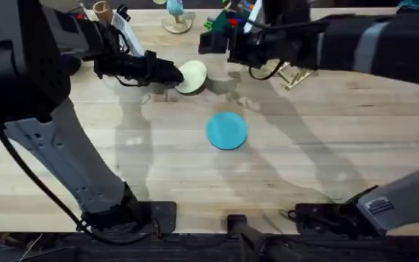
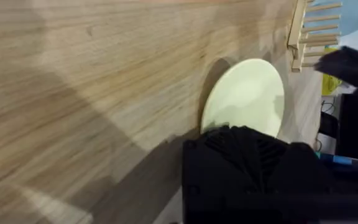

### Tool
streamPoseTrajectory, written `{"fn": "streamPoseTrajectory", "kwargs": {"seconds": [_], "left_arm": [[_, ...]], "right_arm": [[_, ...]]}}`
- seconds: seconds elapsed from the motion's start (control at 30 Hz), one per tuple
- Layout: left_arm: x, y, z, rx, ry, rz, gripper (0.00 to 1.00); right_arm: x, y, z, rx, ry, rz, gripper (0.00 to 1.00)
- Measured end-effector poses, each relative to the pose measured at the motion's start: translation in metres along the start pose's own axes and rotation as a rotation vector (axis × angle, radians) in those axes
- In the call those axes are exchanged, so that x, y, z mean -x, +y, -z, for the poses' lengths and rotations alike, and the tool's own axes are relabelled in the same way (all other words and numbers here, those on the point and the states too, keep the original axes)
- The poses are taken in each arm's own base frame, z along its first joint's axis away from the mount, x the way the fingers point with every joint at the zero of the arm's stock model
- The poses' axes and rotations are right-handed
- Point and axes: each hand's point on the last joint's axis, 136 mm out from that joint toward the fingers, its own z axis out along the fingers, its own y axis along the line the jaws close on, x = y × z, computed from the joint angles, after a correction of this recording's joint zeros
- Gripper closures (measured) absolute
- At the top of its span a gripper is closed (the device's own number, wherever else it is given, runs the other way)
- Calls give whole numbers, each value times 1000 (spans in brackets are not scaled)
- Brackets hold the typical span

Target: Pick up the plates from the table one by one and place each into a slot on the dish rack.

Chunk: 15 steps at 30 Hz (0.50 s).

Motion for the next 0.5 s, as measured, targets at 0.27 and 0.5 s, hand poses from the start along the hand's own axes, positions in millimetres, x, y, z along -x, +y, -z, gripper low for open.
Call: {"fn": "streamPoseTrajectory", "kwargs": {"seconds": [0.27, 0.5], "left_arm": [[0, 0, 0, 0, 0, 0, 961], [0, 0, 0, 0, 0, 0, 961]], "right_arm": [[-11, -2, -32, 23, 6, -69, 7], [-30, 0, -56, 35, 39, -132, 7]]}}
